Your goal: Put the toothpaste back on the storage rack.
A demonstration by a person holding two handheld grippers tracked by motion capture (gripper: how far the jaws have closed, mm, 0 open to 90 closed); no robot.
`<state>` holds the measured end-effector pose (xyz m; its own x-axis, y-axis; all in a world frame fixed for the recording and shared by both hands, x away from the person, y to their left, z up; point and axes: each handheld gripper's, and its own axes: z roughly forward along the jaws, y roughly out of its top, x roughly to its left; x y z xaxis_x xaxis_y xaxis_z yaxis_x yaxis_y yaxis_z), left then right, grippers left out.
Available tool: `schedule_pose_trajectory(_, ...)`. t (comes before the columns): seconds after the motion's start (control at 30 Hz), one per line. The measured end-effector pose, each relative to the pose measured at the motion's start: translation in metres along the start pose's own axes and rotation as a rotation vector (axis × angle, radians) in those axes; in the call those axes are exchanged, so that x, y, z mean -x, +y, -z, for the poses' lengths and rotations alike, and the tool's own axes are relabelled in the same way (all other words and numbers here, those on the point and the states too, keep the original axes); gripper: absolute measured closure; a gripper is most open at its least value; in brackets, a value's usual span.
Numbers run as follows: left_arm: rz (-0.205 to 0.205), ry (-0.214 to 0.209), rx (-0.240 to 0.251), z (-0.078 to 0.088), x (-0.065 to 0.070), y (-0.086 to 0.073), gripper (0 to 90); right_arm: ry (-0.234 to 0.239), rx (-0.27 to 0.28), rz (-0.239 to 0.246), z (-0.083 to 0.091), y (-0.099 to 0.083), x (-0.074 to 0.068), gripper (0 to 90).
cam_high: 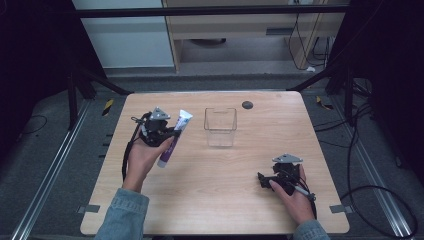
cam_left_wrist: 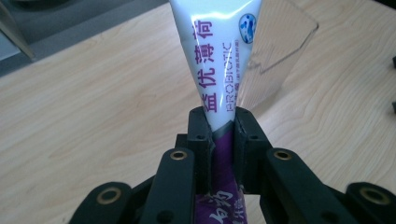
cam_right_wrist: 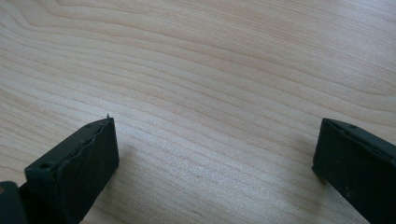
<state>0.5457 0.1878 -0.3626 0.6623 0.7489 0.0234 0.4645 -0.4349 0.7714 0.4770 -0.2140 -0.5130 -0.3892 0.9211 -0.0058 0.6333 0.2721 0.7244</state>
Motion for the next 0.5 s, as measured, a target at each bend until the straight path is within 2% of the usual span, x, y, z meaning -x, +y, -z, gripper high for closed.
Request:
schedule_pose_trajectory(0.03, 0.002, -0.006, 0.004, -0.002, 0.0, 0.004, 78.7, 0.001, -0.001, 0.0, 0.0, 0.0, 0.0, 0.4)
schedule_pose_trajectory(0.07, 0.023, -0.025, 0.018, -0.005, -0.003, 0.012, 78.8, 0.004, -0.001, 0.002, 0.0, 0.0, 0.0, 0.4)
schedule_pose_trajectory(0.13, 0.027, -0.023, 0.026, -0.006, -0.004, 0.017, 78.9, 0.004, -0.001, 0.003, 0.0, 0.0, 0.0, 0.4)
schedule_pose_trajectory(0.43, -0.03, 0.028, 0.058, 0.007, 0.003, 0.063, 78.9, 0.01, -0.002, 0.003, 0.0, 0.0, 0.0, 0.4)
schedule_pose_trajectory(0.5, -0.024, 0.018, 0.069, 0.007, 0.003, 0.068, 78.9, 0.009, -0.003, 0.004, 0.0, 0.0, 0.0, 0.4)
